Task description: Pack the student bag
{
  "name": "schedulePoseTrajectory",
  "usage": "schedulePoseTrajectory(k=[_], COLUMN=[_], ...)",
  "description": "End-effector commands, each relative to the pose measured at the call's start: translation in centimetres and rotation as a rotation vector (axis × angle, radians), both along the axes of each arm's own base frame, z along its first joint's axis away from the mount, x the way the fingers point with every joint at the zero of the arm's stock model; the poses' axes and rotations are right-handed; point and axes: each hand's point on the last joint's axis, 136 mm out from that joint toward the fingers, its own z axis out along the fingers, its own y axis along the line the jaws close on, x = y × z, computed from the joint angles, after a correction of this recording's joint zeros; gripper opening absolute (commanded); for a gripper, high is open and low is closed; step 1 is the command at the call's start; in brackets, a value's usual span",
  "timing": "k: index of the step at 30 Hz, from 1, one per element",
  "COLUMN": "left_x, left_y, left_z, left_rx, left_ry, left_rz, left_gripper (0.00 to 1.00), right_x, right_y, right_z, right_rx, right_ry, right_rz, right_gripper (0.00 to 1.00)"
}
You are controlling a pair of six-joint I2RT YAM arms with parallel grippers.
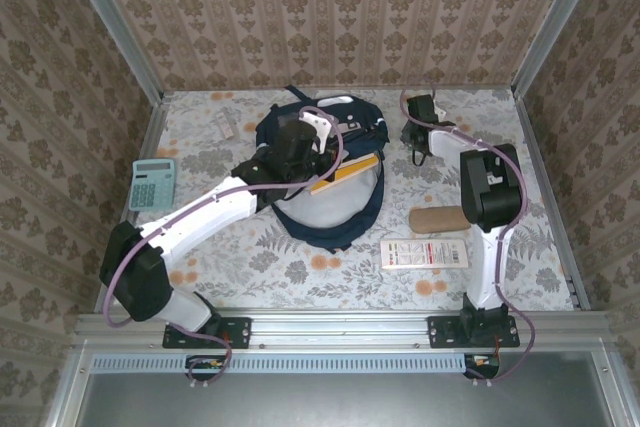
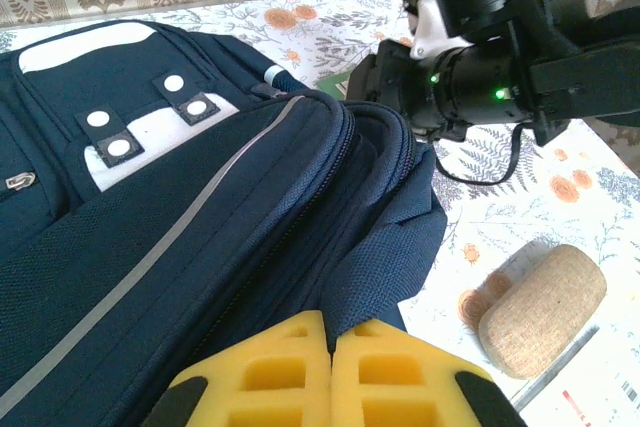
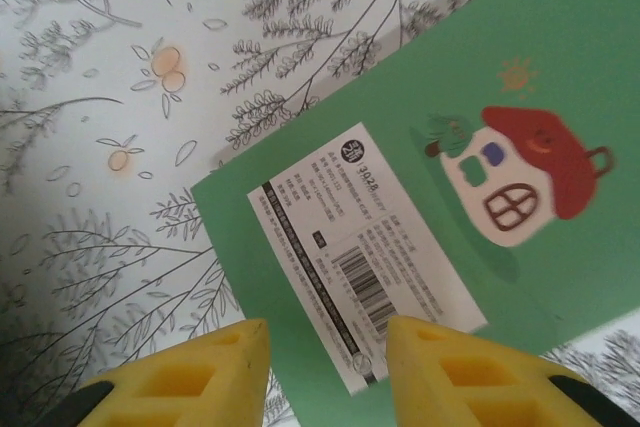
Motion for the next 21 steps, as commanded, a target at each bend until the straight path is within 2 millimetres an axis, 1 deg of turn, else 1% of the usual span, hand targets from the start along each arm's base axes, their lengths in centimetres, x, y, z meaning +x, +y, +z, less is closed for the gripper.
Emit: schedulePoseTrajectory(k=[1,3,7,9,16,19,21], left_x=[1.0,0.9,0.7,0.6,0.5,0.5,0.4], left_y=[-0.4,-0.4,-0.5,-0.5,-0.5,-0.5,-0.4], left_z=[2.7,3.0,3.4,3.3,3.6,3.6,3.8], left_rx=[-0.063,-0.066,-0.081,-0.083,-0.094,-0.094,-0.097], left_ry=[-0.041,-0.045,-0.043,-0.042,-0.039,-0.039,-0.040], left_rz=[0.008,0.005,-0.005,-0.007,-0.008,-0.007,-0.007], left_gripper=[0.00,0.00,0.00,0.00,0.00,0.00,0.00], right_x=[0.2,0.2,-1.1,-2.2,-6.9,-9.2,-10.7], right_y=[0.8,1.5,3.0,3.7,6.5,7.8,7.9], right_z=[-0.6,-0.6,-1.7,-1.8,-0.6,0.2,0.9], right_rx=[0.036,0.076,0.183,0.205,0.222,0.225,0.213], right_ry=[0.058,0.060,0.092,0.098,0.094,0.087,0.084], right_rz=[0.048,0.054,0.058,0.063,0.128,0.168,0.178], right_gripper=[0.38,0.39,0.34,0.34,0.36,0.37,0.37])
